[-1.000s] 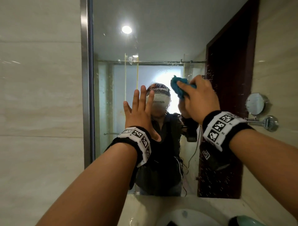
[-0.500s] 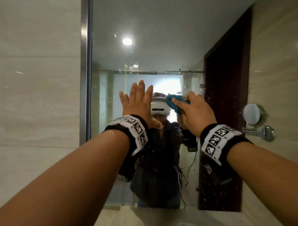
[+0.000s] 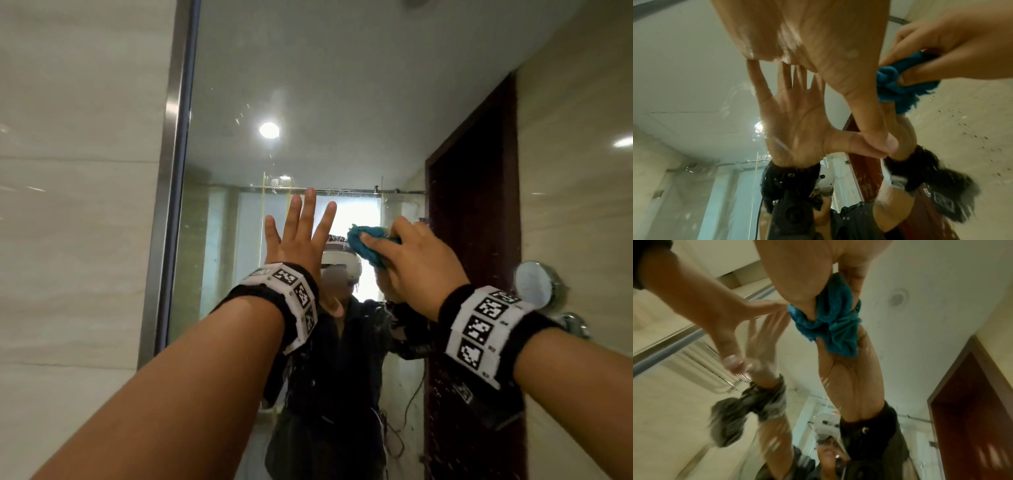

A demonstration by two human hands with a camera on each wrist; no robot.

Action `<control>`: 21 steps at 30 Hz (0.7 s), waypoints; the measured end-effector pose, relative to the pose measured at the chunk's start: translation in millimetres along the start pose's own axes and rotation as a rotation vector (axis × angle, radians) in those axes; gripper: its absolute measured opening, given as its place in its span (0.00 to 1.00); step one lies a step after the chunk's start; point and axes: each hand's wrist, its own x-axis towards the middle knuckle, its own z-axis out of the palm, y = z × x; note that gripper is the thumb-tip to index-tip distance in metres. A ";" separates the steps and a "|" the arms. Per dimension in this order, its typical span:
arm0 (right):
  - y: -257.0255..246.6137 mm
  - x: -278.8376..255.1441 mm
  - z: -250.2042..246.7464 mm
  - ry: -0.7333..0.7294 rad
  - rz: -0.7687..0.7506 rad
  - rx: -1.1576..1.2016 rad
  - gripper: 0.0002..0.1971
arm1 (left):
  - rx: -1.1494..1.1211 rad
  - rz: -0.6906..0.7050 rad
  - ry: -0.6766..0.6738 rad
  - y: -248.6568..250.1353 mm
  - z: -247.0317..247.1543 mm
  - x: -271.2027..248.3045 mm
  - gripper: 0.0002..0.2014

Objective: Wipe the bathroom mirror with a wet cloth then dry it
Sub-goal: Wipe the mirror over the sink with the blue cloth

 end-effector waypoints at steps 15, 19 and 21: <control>-44.5 31.8 -7.9 -0.043 0.101 -0.010 0.26 | 0.023 -0.020 0.012 2.0 -3.0 -3.9 0.80; -27.9 29.0 -4.2 -0.094 0.004 0.014 0.25 | 0.022 -0.017 -0.001 2.4 -3.5 -5.4 0.80; -16.3 34.0 -5.8 -0.091 -0.021 0.014 0.23 | 0.017 -0.016 -0.004 1.7 -3.3 -4.8 0.80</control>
